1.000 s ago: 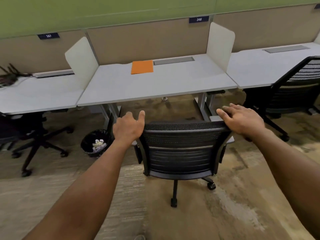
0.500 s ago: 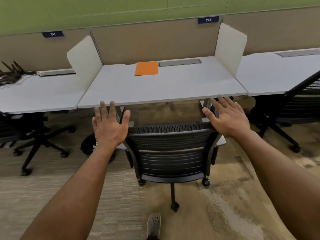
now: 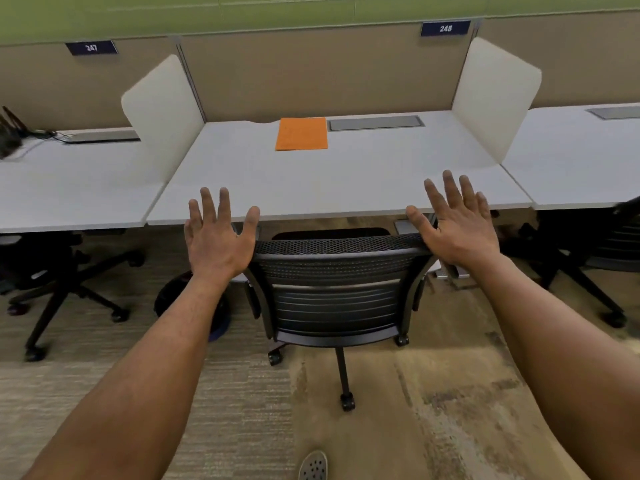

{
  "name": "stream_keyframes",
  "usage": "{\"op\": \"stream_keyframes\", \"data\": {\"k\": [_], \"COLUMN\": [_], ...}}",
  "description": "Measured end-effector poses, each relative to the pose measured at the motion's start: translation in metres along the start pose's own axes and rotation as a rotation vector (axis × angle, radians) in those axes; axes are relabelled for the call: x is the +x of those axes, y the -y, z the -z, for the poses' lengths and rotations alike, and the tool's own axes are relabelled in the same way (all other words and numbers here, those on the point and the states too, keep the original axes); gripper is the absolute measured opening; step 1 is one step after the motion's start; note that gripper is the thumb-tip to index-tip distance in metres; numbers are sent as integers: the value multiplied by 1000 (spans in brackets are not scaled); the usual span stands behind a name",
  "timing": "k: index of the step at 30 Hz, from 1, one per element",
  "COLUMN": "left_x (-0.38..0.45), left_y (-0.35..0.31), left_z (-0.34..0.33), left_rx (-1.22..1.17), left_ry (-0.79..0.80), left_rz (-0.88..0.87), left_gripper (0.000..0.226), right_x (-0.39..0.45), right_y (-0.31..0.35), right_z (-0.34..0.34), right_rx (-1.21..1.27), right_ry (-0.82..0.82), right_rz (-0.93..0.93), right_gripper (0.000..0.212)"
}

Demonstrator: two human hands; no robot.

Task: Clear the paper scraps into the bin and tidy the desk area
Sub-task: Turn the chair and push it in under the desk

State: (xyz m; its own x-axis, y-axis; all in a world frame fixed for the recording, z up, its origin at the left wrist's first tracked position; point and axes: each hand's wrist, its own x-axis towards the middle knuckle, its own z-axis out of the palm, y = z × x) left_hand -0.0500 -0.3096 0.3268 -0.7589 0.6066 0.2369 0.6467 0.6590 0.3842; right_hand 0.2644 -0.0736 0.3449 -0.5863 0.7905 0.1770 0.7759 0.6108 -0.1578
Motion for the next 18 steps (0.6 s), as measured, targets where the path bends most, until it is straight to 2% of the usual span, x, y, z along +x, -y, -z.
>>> {"op": "stream_keyframes", "data": {"k": [9, 18], "left_x": [112, 189], "left_y": [8, 13], "left_z": [-26, -46], "left_rx": [-20, 11], "left_ry": [47, 80], "left_rz": [-23, -20], "left_gripper": [93, 89], "right_x": [109, 183], "right_y": [22, 39], "right_z": [-29, -48], "right_rx": [-19, -7], "right_ry": [84, 63], "right_rz": [-7, -20], "right_gripper": [87, 87]}}
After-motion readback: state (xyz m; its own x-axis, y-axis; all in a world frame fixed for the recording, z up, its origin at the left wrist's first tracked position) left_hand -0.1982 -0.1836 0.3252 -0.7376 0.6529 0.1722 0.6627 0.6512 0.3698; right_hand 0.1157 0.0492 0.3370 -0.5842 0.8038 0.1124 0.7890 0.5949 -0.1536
